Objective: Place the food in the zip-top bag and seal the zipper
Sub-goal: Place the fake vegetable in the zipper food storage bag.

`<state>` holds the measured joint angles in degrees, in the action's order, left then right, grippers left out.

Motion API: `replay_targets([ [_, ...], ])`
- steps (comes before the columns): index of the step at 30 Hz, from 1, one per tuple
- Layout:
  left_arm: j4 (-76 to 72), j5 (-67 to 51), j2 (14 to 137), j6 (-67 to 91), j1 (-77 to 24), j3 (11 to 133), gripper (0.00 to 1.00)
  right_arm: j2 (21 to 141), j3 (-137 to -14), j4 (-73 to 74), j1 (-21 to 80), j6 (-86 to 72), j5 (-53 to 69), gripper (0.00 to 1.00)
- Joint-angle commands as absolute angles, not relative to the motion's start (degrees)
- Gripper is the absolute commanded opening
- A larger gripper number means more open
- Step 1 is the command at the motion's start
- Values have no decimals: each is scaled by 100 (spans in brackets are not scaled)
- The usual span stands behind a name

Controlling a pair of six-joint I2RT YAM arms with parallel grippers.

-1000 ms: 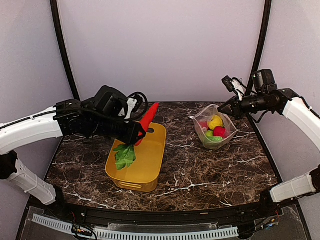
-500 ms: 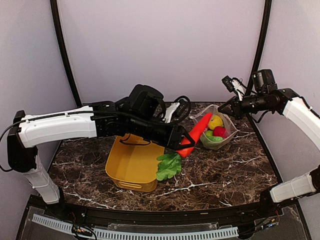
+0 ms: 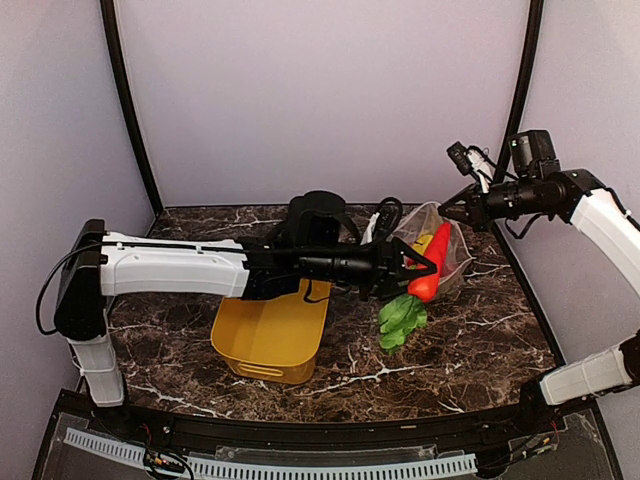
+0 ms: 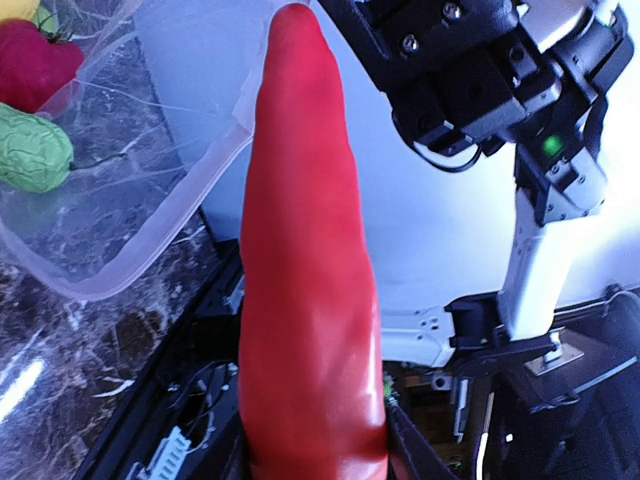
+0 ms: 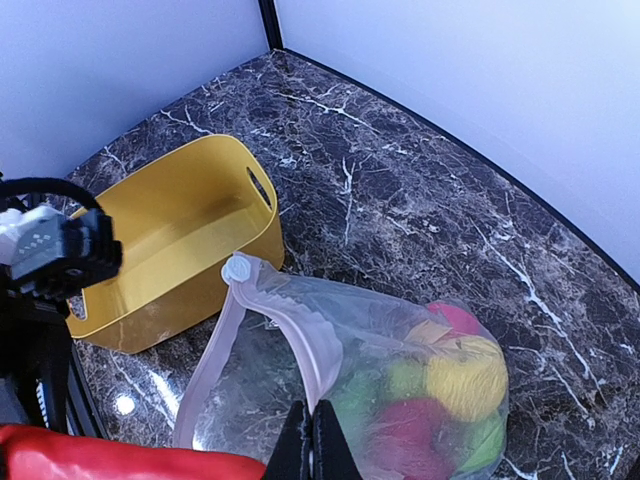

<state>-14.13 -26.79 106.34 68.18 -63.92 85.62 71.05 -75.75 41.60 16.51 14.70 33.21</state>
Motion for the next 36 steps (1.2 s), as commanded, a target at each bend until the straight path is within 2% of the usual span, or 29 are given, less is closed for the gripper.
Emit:
replay_targets([
  [1,-3780,-2370,11005,8987,-6338,8265,22,7066,-7717,4148,1729,1500,3433,0],
  [13,-4334,-745,11757,10433,-6294,8599,22,6837,-7532,4090,1762,1527,3595,0],
  [18,-4234,-180,11786,10701,-6260,8468,34,6773,-7488,4070,1760,1528,3595,0],
  [21,-4190,-251,11924,10677,-6257,8654,48,6774,-7513,4069,1761,1521,3595,0],
  [25,-4165,-491,11915,10393,-6216,8877,58,6787,-7545,4070,1756,1489,3640,0],
  [29,-4061,-542,11784,10125,-6207,8885,61,6835,-7584,4089,1762,1452,3664,0],
  [36,-4024,-756,11722,9509,-6206,9154,61,6848,-7611,4096,1758,1434,3624,0],
])
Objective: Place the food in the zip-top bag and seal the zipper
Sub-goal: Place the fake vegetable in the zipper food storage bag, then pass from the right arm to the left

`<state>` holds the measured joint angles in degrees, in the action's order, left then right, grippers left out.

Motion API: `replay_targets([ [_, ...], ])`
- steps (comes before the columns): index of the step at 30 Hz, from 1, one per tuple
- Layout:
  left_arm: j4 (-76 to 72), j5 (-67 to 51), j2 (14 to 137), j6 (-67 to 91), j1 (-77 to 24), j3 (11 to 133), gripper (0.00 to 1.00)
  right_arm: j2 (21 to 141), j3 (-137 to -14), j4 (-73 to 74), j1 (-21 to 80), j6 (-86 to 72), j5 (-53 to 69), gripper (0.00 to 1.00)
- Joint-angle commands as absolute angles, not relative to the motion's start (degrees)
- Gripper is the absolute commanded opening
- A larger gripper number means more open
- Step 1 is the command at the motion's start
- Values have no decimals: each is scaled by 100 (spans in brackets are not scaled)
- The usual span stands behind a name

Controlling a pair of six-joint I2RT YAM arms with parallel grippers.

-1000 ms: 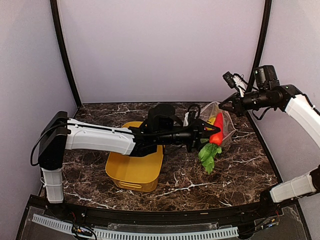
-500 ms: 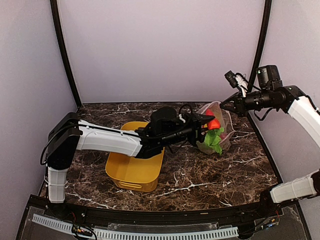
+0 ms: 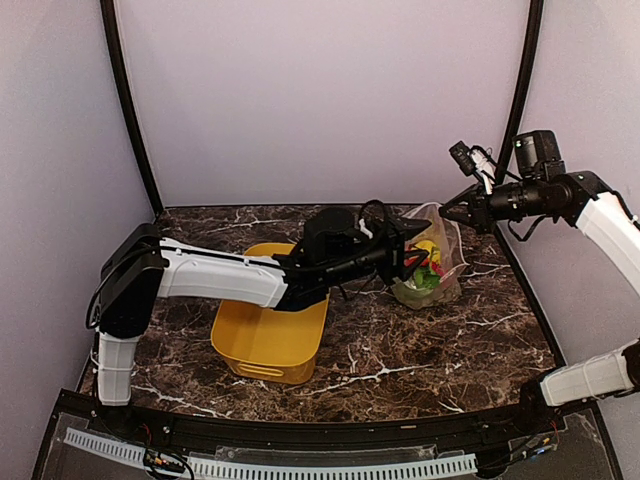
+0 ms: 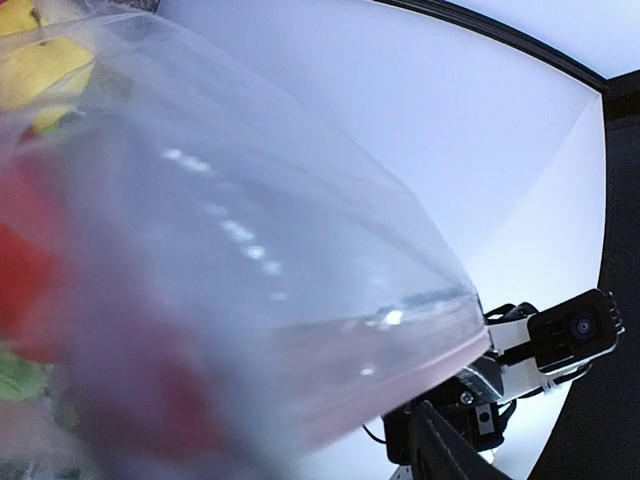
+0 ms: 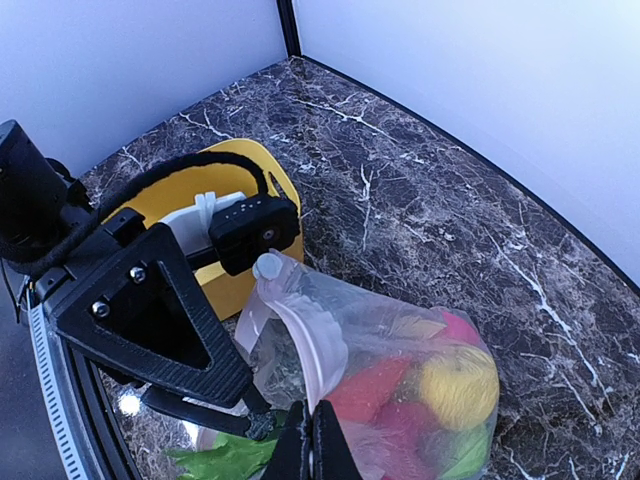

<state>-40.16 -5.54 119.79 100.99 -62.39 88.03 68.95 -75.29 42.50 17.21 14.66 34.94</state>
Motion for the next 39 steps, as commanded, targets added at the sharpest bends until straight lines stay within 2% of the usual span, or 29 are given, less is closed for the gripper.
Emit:
replay_targets([
  [1,-4001,-842,11714,9404,-6205,9260,61,6855,-7605,4096,1758,1431,3615,0],
  [8,-3348,-1673,11443,7617,-6206,10007,59,6891,-7866,4245,1758,1487,3502,0],
  [11,-2527,-2108,11067,6632,-6205,10094,58,6897,-8189,4361,1762,1607,3324,0],
  [14,-1371,-2099,10635,4878,-6207,9902,57,6919,-8317,4468,1758,1674,3343,0],
  [16,-336,-1833,10293,3665,-6243,9773,56,6979,-8538,4741,1758,1750,3577,0],
  [19,1286,-791,9778,2318,-6357,9560,55,6881,-8616,4829,1760,1833,3899,0],
  [22,2062,203,9450,782,-6608,9303,54,6971,-8438,4903,1779,1997,4077,0],
  [25,2363,497,9208,-726,-6919,9134,56,7161,-8319,5015,1788,2042,4299,0],
  [29,2892,380,9383,-1799,-7387,9495,57,7234,-8253,4944,1876,1985,4450,0],
  [33,3051,404,9859,-2198,-7610,10103,57,7344,-8292,4953,1961,1963,4465,0],
  [39,3977,763,10911,-2745,-7739,11708,57,7370,-8122,4927,2025,1949,4469,0],
])
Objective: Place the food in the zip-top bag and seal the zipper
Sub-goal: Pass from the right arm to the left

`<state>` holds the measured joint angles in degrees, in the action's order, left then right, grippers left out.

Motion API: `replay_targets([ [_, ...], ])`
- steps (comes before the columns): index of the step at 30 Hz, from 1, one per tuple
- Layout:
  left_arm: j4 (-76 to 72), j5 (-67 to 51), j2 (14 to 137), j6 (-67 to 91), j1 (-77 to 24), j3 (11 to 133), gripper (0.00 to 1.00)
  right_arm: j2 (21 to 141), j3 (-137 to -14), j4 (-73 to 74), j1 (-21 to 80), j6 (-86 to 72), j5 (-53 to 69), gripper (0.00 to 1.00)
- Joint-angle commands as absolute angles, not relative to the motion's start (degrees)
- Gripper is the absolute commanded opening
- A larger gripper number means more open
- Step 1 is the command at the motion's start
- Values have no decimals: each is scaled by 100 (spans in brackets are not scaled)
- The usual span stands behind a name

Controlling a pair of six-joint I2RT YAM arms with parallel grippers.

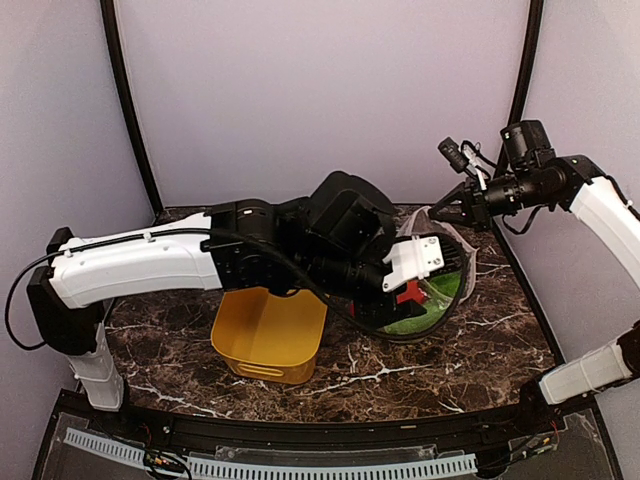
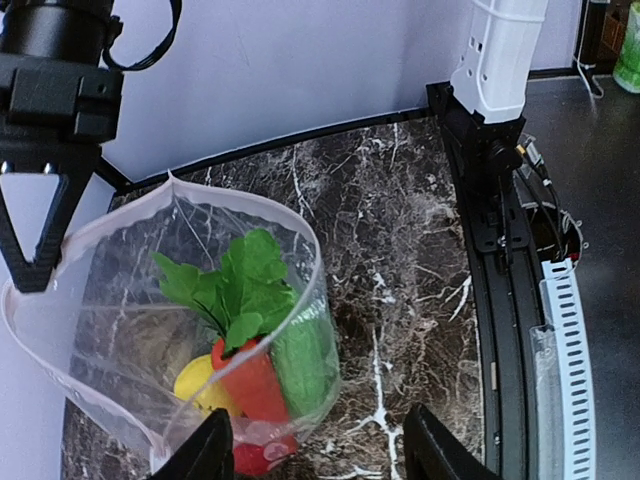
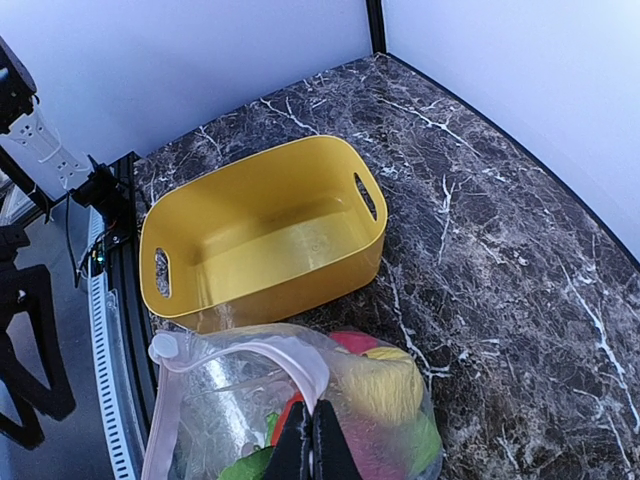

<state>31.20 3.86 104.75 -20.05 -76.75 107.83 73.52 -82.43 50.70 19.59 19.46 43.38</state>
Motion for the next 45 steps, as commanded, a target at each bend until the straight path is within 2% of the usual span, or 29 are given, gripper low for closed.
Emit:
replay_targets([
  [1,4211,808,11126,-2792,-7750,11870,57,7355,-8083,4911,2036,1948,4473,0],
  [4,4562,1029,11517,-3045,-7768,12489,58,7335,-8000,4874,2048,1930,4482,0],
  [13,4919,1499,12135,-3769,-7761,12936,62,7520,-8192,4946,2057,1899,4579,0],
  [17,4774,1902,12334,-3953,-7731,13049,60,7723,-8422,5084,2063,1876,4685,0],
  [24,4670,1744,12427,-4210,-7665,13087,50,7884,-8602,5314,2091,1981,4711,0],
  [32,3587,3014,12558,-5473,-7677,12583,47,8130,-8818,5641,2124,2070,4840,0],
  [36,3491,3166,12607,-5633,-7673,12674,38,8125,-8890,5718,2127,2094,4737,0],
  [38,3580,3098,12601,-5529,-7679,12831,27,8124,-8919,5753,2127,2115,4680,0],
  [41,3716,3037,12532,-5381,-7681,12979,15,8129,-8950,5772,2122,2117,4642,0],
  [42,3730,3053,12498,-5327,-7681,13025,5,8136,-8966,5777,2125,2106,4633,0],
  [45,3774,3121,12405,-5224,-7682,13072,1,8179,-9113,5827,2127,2100,4578,0],
])
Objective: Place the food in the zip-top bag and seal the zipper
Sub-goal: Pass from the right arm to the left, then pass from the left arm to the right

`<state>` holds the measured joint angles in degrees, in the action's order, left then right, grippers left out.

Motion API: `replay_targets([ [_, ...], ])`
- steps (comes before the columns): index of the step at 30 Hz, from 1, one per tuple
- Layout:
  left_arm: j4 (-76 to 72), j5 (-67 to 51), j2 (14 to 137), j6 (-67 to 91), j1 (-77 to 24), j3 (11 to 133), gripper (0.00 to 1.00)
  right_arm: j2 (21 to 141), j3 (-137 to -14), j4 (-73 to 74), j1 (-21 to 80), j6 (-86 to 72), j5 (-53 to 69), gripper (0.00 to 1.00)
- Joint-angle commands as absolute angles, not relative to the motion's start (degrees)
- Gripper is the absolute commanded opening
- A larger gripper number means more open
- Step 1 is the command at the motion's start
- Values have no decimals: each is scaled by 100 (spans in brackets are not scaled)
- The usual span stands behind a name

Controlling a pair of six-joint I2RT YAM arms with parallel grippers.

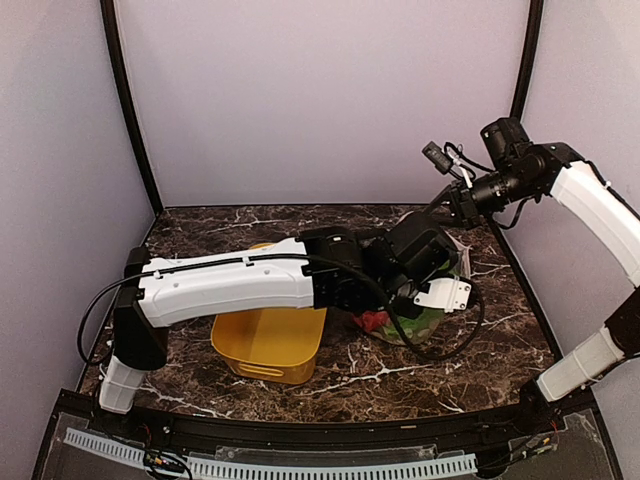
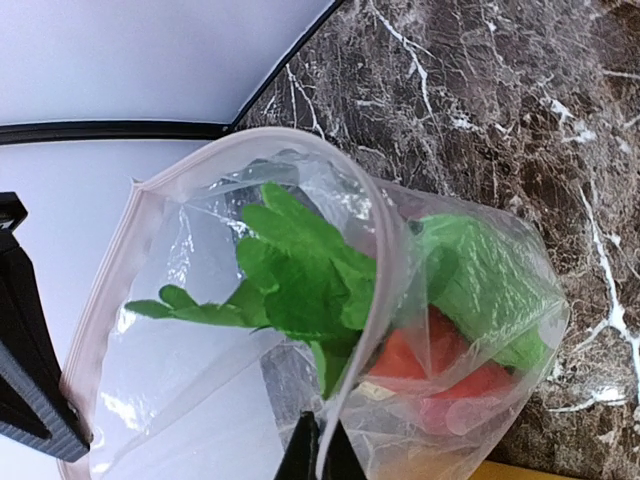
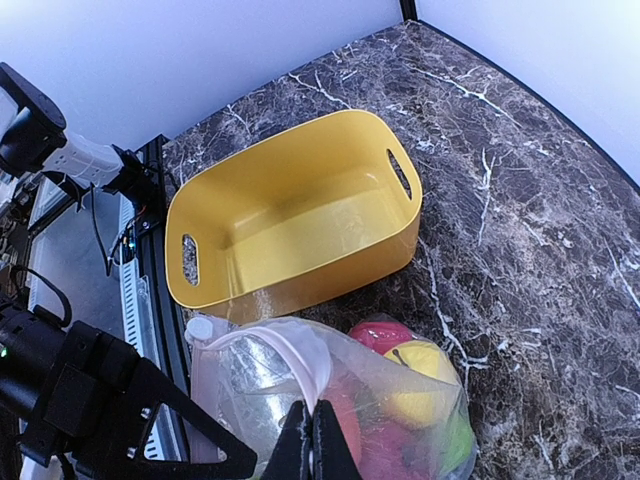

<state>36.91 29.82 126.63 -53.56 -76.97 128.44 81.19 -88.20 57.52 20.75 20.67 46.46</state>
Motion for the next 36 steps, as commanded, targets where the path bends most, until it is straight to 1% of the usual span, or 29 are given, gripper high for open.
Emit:
replay_targets([
  [1,3778,3171,12358,-5196,-7682,13103,1,8188,-9213,5835,2118,2082,4472,0],
  [6,3802,3417,12103,-4752,-7677,13225,1,8361,-9639,5799,1996,1909,3389,0],
  [9,4084,3493,11892,-4255,-7612,13175,1,8399,-9868,5855,1728,1886,3198,0],
  [11,4304,3339,11798,-3809,-7528,13098,1,8335,-9928,5896,1584,2005,3235,1],
  [14,4360,2979,11670,-3126,-7290,12775,1,8195,-9859,6209,1564,2532,3731,16],
  [17,4370,2829,11647,-2782,-7102,12625,1,7962,-9584,6535,1514,2968,3959,32],
  [19,4390,2617,11635,-2547,-6988,12587,1,7779,-9350,6656,1400,3197,4030,38],
  [22,4280,2262,11589,-2374,-6866,12442,1,7568,-9125,6786,1145,3443,4065,46],
  [29,4016,2168,11511,-2420,-6832,12090,1,7436,-8745,7011,862,4177,4339,52],
  [36,3778,2123,11368,-2494,-6821,12024,1,7538,-8667,6851,848,4438,4206,53],
])
